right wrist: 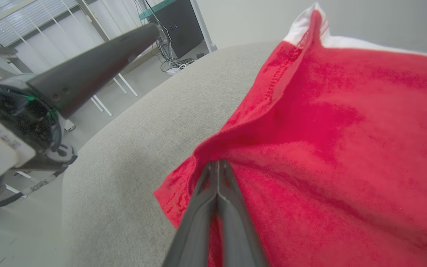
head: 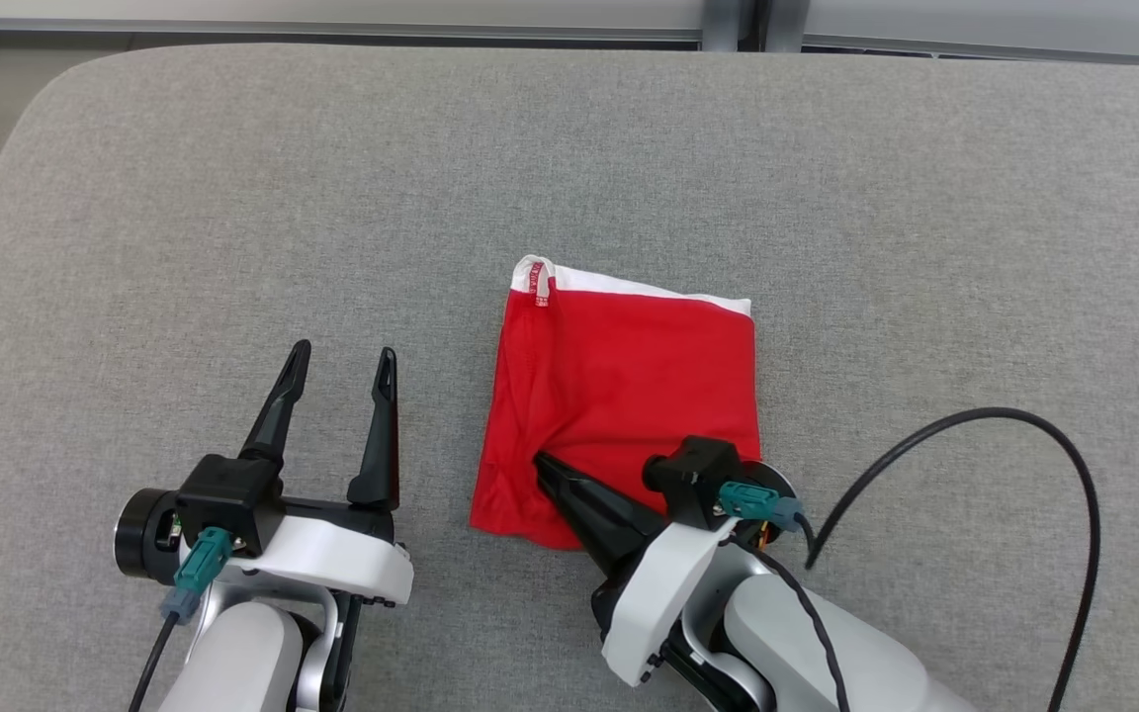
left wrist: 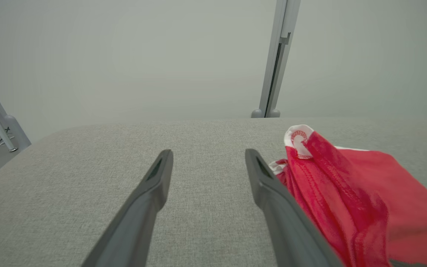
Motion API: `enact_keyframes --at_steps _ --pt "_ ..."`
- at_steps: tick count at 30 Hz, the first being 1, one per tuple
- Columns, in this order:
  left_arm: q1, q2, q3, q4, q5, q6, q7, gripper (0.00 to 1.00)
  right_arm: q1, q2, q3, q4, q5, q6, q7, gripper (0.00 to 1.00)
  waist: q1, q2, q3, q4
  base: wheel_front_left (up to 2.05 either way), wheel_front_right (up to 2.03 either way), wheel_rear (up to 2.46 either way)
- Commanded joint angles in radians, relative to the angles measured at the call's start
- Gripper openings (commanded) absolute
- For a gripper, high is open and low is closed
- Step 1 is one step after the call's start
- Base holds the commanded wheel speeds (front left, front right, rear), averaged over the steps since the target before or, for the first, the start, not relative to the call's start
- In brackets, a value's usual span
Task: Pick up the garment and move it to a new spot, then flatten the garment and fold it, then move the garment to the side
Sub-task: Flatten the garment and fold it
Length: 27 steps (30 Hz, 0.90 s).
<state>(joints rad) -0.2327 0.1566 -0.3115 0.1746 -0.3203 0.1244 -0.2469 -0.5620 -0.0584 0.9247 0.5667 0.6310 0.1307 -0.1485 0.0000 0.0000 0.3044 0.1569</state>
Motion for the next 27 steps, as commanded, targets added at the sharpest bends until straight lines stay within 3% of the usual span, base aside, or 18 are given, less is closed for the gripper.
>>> enact_keyframes --at_steps 1,7,13,21,26,27 --pt "-0.016 0.003 0.000 0.002 -0.007 -0.002 -0.004 1.00 -0.023 -0.003 0.028 0.004 0.004 0.000 -0.010 0.00 0.0000 0.0000 0.001 0.002 0.00 0.00 0.00" --pt "-0.020 0.001 -0.002 0.009 -0.008 -0.004 -0.009 1.00 -0.065 -0.001 0.145 0.049 0.054 0.000 0.028 0.00 0.0000 0.0000 0.004 0.006 0.00 0.00 0.00" --pt "-0.017 -0.002 -0.001 0.015 -0.015 -0.002 -0.011 1.00 -0.104 -0.012 0.189 0.058 0.090 0.000 -0.023 0.00 0.0000 0.0000 0.000 0.006 0.00 0.00 0.00" --pt "0.005 0.013 0.009 0.009 -0.016 0.009 -0.012 1.00 -0.088 -0.096 0.100 -0.077 0.045 0.000 -0.091 0.00 0.0000 0.0000 -0.017 -0.030 0.00 0.00 0.00" --pt "0.015 0.024 0.012 0.002 -0.017 0.018 -0.007 1.00 -0.022 -0.173 -0.057 -0.194 -0.001 0.000 -0.092 0.00 0.0000 0.0000 -0.035 -0.055 0.00 0.00 0.00" --pt "0.017 0.027 0.012 0.000 -0.016 0.019 -0.006 1.00 -0.001 -0.182 -0.110 -0.213 -0.017 0.000 -0.095 0.13 0.0000 0.0000 -0.040 -0.059 0.00 0.00 0.00"
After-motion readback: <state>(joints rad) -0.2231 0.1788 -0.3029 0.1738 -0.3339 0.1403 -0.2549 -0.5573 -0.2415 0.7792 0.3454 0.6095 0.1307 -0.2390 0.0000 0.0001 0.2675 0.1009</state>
